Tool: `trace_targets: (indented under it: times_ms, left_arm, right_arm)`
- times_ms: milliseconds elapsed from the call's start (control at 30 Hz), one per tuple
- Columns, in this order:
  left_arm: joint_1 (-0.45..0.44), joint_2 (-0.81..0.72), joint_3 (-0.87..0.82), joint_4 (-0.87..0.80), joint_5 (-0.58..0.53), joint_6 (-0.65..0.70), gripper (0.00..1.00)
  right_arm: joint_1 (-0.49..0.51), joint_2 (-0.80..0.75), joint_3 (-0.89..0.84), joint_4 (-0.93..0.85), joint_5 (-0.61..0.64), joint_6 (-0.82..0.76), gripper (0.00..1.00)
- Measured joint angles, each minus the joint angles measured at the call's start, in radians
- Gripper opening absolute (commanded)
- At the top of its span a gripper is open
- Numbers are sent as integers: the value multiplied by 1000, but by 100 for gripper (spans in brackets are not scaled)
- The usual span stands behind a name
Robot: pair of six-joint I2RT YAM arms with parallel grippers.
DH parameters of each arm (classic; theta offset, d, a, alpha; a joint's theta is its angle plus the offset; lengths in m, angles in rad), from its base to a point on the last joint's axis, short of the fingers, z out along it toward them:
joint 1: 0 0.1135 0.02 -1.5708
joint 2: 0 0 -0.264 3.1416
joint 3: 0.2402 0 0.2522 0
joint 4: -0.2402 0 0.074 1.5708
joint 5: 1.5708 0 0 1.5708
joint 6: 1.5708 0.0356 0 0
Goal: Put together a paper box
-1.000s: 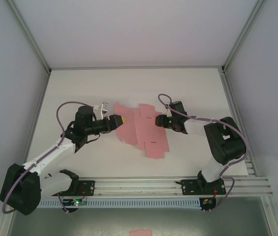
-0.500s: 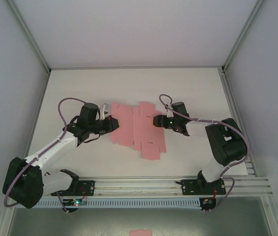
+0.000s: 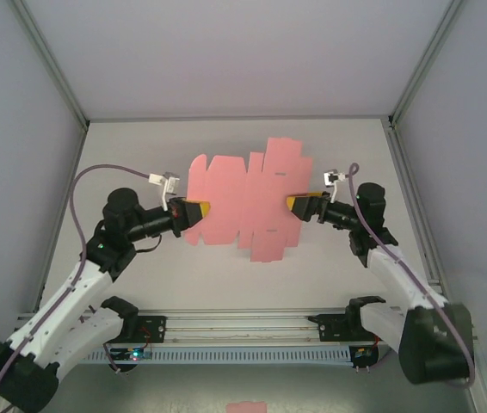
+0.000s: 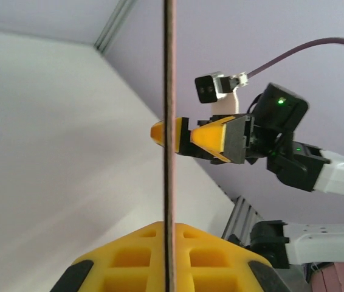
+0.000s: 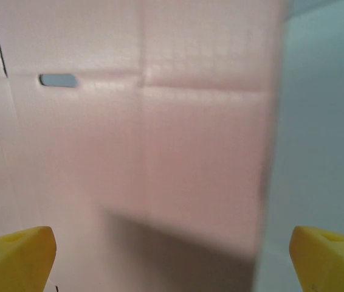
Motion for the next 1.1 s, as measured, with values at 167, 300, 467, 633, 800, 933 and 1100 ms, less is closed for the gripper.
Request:
trace_targets:
  times_ms: [167,300,467,633,800,933,1100]
  left_arm:
    - [0,-106,7,-7,-5,37,0]
    - [0,-121,5,8,2,35,0]
    - [-1,-115,-15,64,16,15,0]
    - [-6,-112,-27,92,34,4,0]
    - [-8,-119,-27,95,31,4,0]
    - [-7,-123,-27,97,3,4,0]
    - [-7,-120,-42,95,-51,5,0]
  right_arm:
    - [-25,-209,-53,14,-47,0,98]
    - [-25,-303,-68,24,-68,3,98]
    - [-25,-285,-68,40,-81,18,91]
    - [-25,-247,-63,41,-111,21,77]
    - [-25,-238,-4,40,-135,17,45]
    - [-26,-228,43,17,-127,-18,26]
    - [-25,-215,94,-77,-123,-74,7]
